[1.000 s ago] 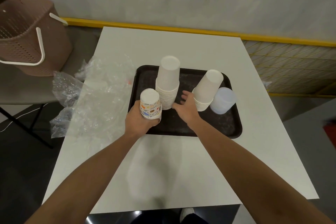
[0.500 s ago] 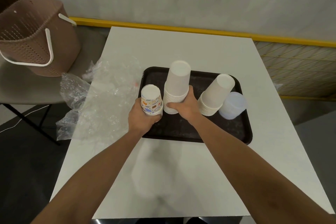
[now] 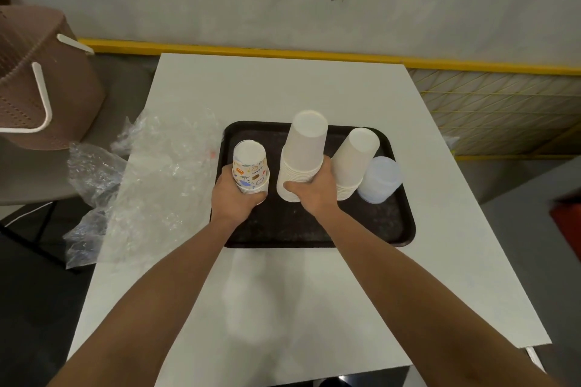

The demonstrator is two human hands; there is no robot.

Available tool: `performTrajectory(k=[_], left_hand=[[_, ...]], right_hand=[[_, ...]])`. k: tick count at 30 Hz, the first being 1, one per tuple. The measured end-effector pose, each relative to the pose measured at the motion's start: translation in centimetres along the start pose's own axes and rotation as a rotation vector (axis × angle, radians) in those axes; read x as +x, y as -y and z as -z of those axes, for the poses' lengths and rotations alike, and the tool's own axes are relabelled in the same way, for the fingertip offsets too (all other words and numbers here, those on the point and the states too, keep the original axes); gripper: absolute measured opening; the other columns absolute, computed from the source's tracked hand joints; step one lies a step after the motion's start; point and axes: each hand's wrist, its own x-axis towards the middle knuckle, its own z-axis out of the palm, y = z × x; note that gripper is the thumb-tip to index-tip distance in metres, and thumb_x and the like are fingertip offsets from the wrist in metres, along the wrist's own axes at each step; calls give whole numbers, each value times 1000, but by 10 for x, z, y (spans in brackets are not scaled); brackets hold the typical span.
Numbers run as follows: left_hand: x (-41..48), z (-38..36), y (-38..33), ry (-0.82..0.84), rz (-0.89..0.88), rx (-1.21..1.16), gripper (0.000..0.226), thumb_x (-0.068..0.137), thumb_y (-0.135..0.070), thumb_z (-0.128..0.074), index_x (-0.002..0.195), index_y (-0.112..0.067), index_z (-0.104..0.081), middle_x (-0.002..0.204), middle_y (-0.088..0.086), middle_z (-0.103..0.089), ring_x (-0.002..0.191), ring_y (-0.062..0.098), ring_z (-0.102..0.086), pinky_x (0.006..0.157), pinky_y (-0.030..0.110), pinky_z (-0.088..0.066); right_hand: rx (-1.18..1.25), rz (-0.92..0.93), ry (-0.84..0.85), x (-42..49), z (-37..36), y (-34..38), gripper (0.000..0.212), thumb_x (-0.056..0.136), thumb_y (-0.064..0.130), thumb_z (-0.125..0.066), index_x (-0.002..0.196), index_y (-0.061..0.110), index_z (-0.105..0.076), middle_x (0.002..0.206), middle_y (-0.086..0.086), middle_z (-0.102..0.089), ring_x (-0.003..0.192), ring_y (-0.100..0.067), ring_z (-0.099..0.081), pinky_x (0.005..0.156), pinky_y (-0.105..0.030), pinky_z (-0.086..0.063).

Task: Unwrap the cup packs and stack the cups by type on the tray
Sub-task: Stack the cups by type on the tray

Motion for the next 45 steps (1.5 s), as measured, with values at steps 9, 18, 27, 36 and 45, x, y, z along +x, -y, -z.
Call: performTrajectory(k=[9, 18, 27, 36, 45], left_hand=[[12, 5, -4, 43, -15, 51, 73, 70, -24, -82, 130, -8, -43, 131, 9, -56, 119, 28, -54, 98, 36, -44], [15, 3, -6, 62, -6, 74, 72, 73, -25, -80, 132, -9, -41, 133, 9, -54, 121, 28, -53, 99, 38, -43], [13, 5, -3, 53, 4, 78, 74, 72, -26, -81, 133, -11, -41, 134, 8, -54, 122, 28, -52, 100, 37, -43], [10, 8, -4, 15, -49, 62, 80, 70, -24, -82, 135, -11, -38, 136, 7, -52, 123, 26, -51, 101, 36, -42], [11, 7, -3, 11, -28, 65, 76, 71, -26, -81, 134, -14, -39, 136, 5, -52, 124, 26, -51, 102, 37, -41]], right_hand=[[10, -1, 8, 3, 3, 0, 82, 67, 9, -82, 132, 15, -33, 131, -3, -48, 123, -22, -45, 103, -35, -39], [-6, 2, 23, 4, 3, -1, 83, 67, 11, -82, 134, 15, -31, 131, -3, -47, 124, -22, -44, 105, -37, -38], [20, -2, 9, -1, 1, 3, 83, 70, 10, -80, 136, 15, -30, 135, -3, -45, 126, -21, -42, 107, -36, -35], [13, -90, 54, -1, -2, -2, 79, 73, 11, -78, 136, 13, -31, 137, -4, -46, 128, -24, -42, 107, -38, -36], [27, -178, 77, -7, -9, -9, 68, 83, 12, -70, 139, 14, -32, 141, -3, -44, 131, -25, -42, 107, -37, -35]])
